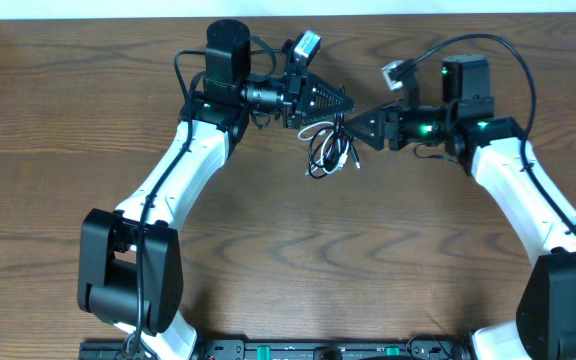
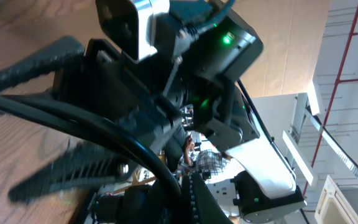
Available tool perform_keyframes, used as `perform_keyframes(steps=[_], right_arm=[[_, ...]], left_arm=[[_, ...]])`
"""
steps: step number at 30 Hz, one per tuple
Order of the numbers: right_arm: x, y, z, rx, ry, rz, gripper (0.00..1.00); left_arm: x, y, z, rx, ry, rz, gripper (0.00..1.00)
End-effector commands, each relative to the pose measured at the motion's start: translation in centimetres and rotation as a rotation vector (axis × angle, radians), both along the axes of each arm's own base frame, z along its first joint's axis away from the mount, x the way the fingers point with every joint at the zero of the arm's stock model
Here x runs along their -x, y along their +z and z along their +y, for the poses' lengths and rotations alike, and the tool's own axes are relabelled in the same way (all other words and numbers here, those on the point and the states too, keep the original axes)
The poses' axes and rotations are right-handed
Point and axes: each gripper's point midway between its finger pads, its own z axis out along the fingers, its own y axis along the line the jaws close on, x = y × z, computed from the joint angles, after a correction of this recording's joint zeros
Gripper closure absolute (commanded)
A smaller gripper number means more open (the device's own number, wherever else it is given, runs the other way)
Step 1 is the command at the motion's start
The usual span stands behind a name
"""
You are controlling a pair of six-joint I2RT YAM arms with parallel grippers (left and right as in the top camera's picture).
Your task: Untangle cables
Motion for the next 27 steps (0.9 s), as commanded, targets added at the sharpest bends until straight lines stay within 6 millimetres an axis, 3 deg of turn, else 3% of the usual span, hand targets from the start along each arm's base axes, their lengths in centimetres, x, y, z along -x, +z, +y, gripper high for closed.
perform_keyframes(steps=[1, 7, 13, 20, 27], right_arm=[[1.0, 0.6, 1.3, -0.056, 0.039, 0.048, 0.42], [1.2, 1.7, 0.0, -0.090, 0.020, 0.079, 0.42], [3.0, 4.7, 0.0, -0.180, 0.146, -0.026, 0.39], [3.0, 4.4, 2.1, -0.117, 0.172, -0.123, 0.37], [1.9, 3.7, 4.2, -0.030, 0.099, -0.152, 0.45]], left_arm=[[-0.9, 0.1, -0.1, -0.007, 0.041, -0.014, 0.92], [-3.5, -0.7, -0.1, -0.054, 0.198, 0.032, 0.93], [-5.2, -1.2, 0.1, -0.078, 0.303, 0.084, 0.93], [-5.5, -1.3, 0.0, -0.082, 0.327, 0.160, 0.93], [-5.5, -1.3, -0.1, -0.081, 0.335, 0.262, 0.92]])
